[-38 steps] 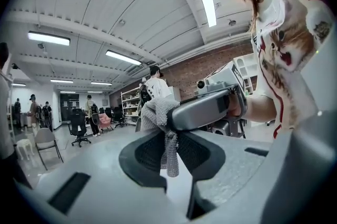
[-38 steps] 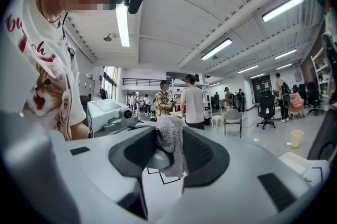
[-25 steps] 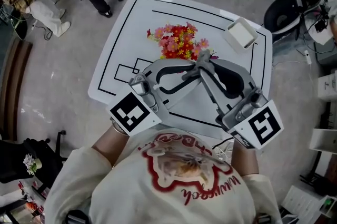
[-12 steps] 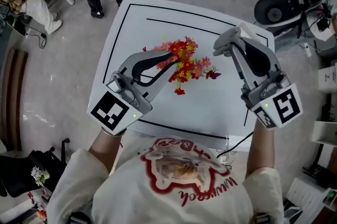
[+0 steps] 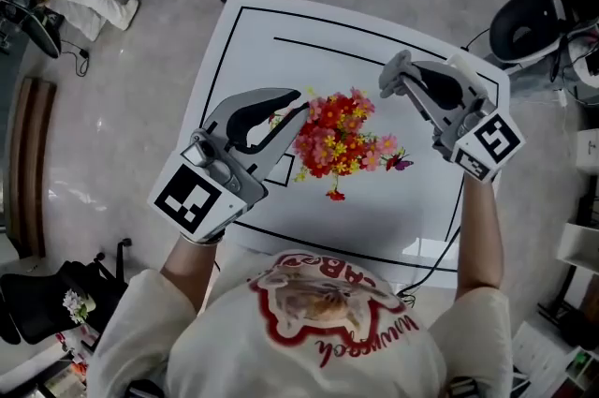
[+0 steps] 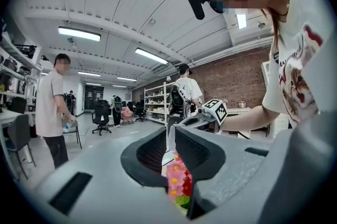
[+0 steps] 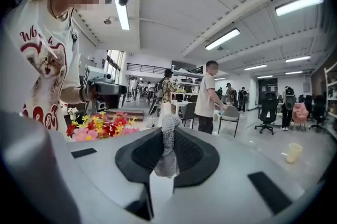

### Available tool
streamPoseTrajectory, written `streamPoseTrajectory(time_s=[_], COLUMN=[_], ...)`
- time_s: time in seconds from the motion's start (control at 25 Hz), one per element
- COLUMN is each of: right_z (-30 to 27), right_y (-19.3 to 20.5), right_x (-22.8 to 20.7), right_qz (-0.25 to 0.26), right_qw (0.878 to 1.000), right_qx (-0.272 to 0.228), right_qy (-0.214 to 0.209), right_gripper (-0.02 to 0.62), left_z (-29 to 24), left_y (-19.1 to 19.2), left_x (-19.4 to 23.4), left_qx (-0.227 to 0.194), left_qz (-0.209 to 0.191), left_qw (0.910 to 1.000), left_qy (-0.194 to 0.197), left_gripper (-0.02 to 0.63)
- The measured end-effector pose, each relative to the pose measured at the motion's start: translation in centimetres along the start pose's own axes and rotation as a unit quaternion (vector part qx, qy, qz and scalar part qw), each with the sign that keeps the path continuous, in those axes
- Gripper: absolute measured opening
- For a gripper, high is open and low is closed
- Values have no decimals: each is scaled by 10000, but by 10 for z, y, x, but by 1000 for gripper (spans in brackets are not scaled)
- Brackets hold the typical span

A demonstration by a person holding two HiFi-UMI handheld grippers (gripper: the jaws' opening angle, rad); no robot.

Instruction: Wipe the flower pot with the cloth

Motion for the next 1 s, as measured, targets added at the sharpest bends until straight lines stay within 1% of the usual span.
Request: streamPoseTrajectory(time_s=[0.12,0.28,0.4,0.48,0.56,0.72,0.84,1.0], right_z=[-19,-42,-55,-63,-70,-80,-84,-85], right_y=[18,40,53,59,64,70,74,83], right_x=[-2,7,11,14,18,28,35,40], right_qz=[-203,-363,-712,-806,-783,-829,-908,-1027], right_qw=[9993,9958,9905,9881,9867,9824,9781,9742], right_qx=[22,71,4,3,74,115,146,243], right_qy=[-307,-838,-1174,-1309,-1423,-1669,-1866,-1996], right_gripper=[43,43,43,43,43,43,43,43], left_z=[-2,-2,-3,-3,-4,-5,-4,-4], left_y=[7,16,21,24,26,30,34,37], left_x=[7,14,17,19,20,19,17,18], left_qx=[76,151,197,231,236,317,370,367], left_qz=[28,110,144,183,204,60,72,86], left_qw=[10000,9997,9995,9993,9992,9991,9989,9989], left_qy=[-56,-174,-214,-247,-263,-259,-269,-281], left_gripper=[57,57,57,57,57,57,57,57])
Point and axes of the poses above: the fingertips, and each gripper's own axes: z backward along the fingers, x to its left, y out of its underside, the point moved 3 cm from there along z, backward along the fingers, and after that the axes turned 6 degrees about -x, right-handed, at the moved point
